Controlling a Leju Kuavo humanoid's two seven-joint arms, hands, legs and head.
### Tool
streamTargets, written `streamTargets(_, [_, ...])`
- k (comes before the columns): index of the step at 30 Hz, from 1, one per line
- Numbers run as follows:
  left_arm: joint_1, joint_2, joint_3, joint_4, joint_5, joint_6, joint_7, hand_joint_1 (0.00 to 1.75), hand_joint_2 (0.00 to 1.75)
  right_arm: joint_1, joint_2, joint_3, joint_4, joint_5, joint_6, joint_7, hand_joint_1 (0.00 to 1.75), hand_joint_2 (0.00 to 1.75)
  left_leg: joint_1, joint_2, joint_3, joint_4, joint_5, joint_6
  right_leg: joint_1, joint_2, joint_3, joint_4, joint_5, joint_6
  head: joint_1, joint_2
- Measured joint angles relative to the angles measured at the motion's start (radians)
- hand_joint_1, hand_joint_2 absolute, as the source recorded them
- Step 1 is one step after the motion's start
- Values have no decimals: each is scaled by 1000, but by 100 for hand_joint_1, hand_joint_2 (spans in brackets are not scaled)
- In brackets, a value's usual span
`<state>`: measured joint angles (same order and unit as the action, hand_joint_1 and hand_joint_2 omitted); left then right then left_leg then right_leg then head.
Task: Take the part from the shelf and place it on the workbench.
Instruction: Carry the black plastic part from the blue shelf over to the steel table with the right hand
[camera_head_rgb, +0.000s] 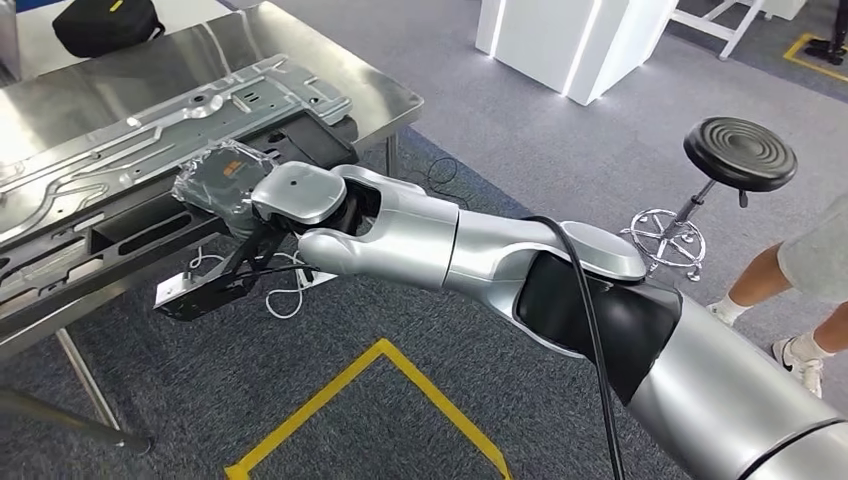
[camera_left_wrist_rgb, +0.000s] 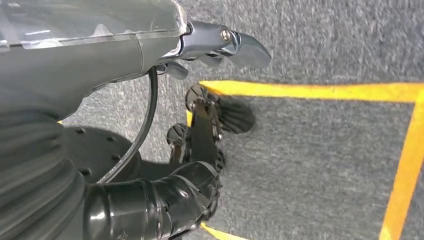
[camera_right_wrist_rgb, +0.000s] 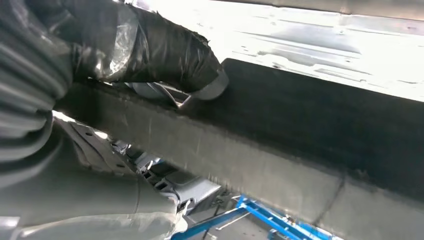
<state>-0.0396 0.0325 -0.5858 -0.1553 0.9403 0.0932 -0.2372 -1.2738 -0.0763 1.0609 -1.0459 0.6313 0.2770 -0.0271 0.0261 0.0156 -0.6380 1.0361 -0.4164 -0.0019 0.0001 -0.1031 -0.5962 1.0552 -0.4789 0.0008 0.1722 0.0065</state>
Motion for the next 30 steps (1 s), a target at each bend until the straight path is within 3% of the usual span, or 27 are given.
streamTargets(1, [0, 0, 0, 0, 1, 0, 0, 0, 175, 0, 0, 0, 0, 0, -1, 0, 175, 175, 2, -7, 0, -2, 2, 6, -4, 25, -13, 31, -22, 4, 0, 0])
streamTargets(3, [-2, 1, 0, 0, 2, 0, 0, 0, 175, 2, -4, 0, 1, -3, -2, -1, 175, 175, 2, -19, -1, -4, 5, 14, -9, 80, -68, 150, -85, 11, 0, 0])
streamTargets(5, [-3, 2, 0, 0, 2, 0, 0, 0, 175, 10, -7, 0, 2, -9, -3, -2, 175, 175, -1, -32, -2, -4, 6, 17, -9, 97, -125, 261, -121, 12, 0, 0])
streamTargets(6, [-3, 2, 0, 0, 2, 0, 0, 0, 175, 13, -7, 0, 2, -12, -3, -2, 175, 175, -2, -39, -1, -4, 6, 17, -8, 99, -133, 271, -111, 10, 0, 0])
streamTargets(7, [-3, 2, -1, 0, 2, 0, 0, 0, 175, 15, -7, 0, 2, -15, -4, -2, 175, 175, -4, -45, -1, -4, 6, 18, -7, 100, -120, 240, -84, 6, 0, 0])
streamTargets(10, [-3, 0, -2, 0, 2, 1, 1, 0, 175, 12, -7, 0, 2, -18, -8, -1, 175, 175, -6, -59, 0, -4, 8, 15, 2, 114, -29, 42, 10, -21, 0, 0])
streamTargets(11, [-3, -1, -2, 0, 2, 2, 2, 0, 175, 11, -6, 0, 2, -17, -9, -1, 175, 175, -6, -62, -2, -3, 9, 12, 5, 118, -11, 2, 21, -28, 0, 0])
streamTargets(12, [-3, -1, -2, 0, 3, 3, 3, 0, 175, 10, -6, 0, 2, -17, -10, -1, 175, 175, -6, -63, -4, -2, 8, 12, 6, 120, -6, -15, 22, -23, 0, 0])
streamTargets(15, [-3, 2, -3, 0, 7, 7, 7, 0, 175, 9, -4, 0, 4, -17, -10, 0, 175, 175, -6, -62, -7, -2, 7, 11, 5, 119, -7, -20, 24, -1, 0, 0])
streamTargets(25, [-4, 4, -15, 0, 8, 21, 12, 0, 175, 9, 2, 0, 12, -14, -12, 0, 175, 175, -4, -62, -8, -10, 16, -1, 6, 120, -15, -15, 27, -10, 0, 0])
streamTargets(29, [-4, 4, -17, 0, 10, 27, 16, 0, 175, 9, 6, 0, 14, -14, -12, -1, 175, 175, -2, -60, 9, -36, 24, 15, 5, 119, -4, -29, 28, 0, 0, 0])
streamTargets(30, [-4, 4, -17, 0, 11, 28, 18, 0, 175, 8, 7, 0, 15, -14, -13, -2, 175, 175, -1, -60, 17, -48, 29, 12, 6, 118, 3, -39, 37, 2, 0, 0])
